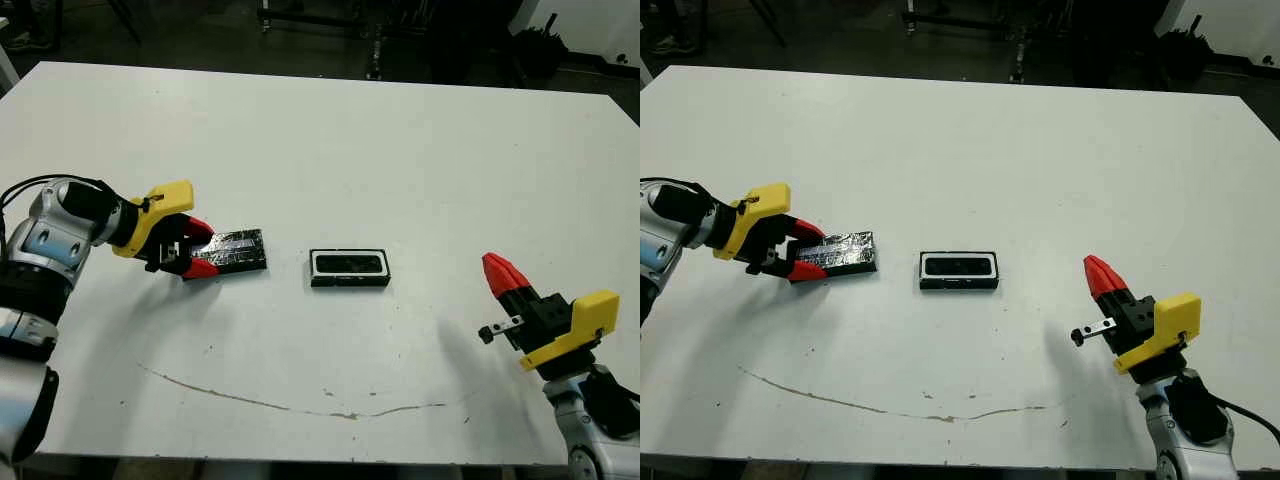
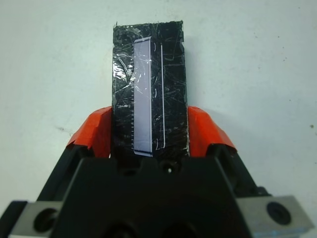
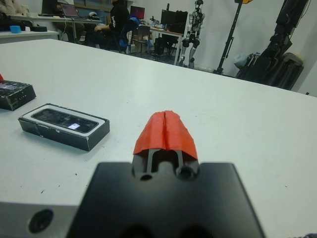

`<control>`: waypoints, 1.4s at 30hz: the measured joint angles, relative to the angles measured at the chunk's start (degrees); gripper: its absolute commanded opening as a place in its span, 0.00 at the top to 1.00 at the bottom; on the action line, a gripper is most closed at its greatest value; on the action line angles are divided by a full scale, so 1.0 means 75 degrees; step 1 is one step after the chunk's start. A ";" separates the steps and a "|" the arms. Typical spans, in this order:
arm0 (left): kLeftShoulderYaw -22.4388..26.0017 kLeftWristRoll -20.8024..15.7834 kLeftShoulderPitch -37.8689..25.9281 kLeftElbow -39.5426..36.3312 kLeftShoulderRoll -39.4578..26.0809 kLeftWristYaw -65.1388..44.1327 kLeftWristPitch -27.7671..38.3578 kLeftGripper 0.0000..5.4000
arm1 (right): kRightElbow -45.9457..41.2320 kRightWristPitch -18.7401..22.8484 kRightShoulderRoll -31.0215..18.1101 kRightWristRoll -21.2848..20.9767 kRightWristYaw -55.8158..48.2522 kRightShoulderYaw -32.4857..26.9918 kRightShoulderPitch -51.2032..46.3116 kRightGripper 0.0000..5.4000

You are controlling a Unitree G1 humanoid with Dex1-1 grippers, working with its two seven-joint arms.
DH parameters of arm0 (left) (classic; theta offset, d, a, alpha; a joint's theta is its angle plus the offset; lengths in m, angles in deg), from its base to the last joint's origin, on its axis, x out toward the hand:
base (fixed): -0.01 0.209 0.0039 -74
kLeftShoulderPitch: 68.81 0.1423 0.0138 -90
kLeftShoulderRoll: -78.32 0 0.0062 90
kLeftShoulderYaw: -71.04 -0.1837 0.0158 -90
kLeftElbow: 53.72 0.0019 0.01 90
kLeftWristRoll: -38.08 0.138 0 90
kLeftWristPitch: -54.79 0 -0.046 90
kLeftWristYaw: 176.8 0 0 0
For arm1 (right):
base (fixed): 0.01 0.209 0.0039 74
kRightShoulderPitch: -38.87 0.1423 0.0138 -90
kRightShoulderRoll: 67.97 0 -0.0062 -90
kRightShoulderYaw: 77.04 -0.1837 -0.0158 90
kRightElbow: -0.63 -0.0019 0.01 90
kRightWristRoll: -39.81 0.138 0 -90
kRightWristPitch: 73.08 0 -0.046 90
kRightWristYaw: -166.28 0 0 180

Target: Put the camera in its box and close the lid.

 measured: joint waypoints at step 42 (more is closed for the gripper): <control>0.0951 -0.1920 -0.0125 0.1205 0.2498 0.0412 -0.0742 0.42 | 0.0021 -0.0021 -0.0003 0.0069 0.0004 0.0213 0.0016 1.00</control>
